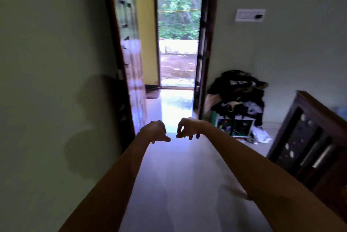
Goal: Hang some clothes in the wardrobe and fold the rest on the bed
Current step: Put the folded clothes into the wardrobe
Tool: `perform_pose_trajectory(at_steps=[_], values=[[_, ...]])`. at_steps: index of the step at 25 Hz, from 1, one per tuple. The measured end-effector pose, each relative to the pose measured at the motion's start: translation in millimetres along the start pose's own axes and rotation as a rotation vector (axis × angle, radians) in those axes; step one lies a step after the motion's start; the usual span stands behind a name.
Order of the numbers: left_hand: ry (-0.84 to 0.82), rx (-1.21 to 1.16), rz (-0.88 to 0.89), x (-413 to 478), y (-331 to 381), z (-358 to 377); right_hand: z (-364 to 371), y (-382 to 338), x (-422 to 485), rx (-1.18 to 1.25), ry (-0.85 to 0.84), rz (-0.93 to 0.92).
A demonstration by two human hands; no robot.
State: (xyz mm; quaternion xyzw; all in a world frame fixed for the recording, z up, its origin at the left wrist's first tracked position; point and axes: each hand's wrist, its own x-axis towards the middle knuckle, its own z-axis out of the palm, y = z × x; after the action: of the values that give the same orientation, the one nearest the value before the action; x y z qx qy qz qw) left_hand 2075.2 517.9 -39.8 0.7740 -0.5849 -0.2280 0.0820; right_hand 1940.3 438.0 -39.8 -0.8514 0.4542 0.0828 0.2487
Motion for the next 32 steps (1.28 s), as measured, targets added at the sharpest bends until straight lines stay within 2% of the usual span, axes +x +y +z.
perform_pose_trajectory(at_steps=[8,13,18,25,32], values=[[-0.149,0.134,0.392,206,112,-16,-90,138,91,0.174,0.147,0.296],[-0.239,0.245,0.545,312,168,2,-117,221,137,0.273,0.138,0.457],[-0.295,0.257,0.632,417,223,20,-153,300,190,0.325,0.163,0.55],[-0.264,0.298,0.742,589,345,5,-261,419,285,0.361,0.272,0.605],[-0.385,0.318,0.85,706,469,49,-320,551,329,0.391,0.239,0.743]])
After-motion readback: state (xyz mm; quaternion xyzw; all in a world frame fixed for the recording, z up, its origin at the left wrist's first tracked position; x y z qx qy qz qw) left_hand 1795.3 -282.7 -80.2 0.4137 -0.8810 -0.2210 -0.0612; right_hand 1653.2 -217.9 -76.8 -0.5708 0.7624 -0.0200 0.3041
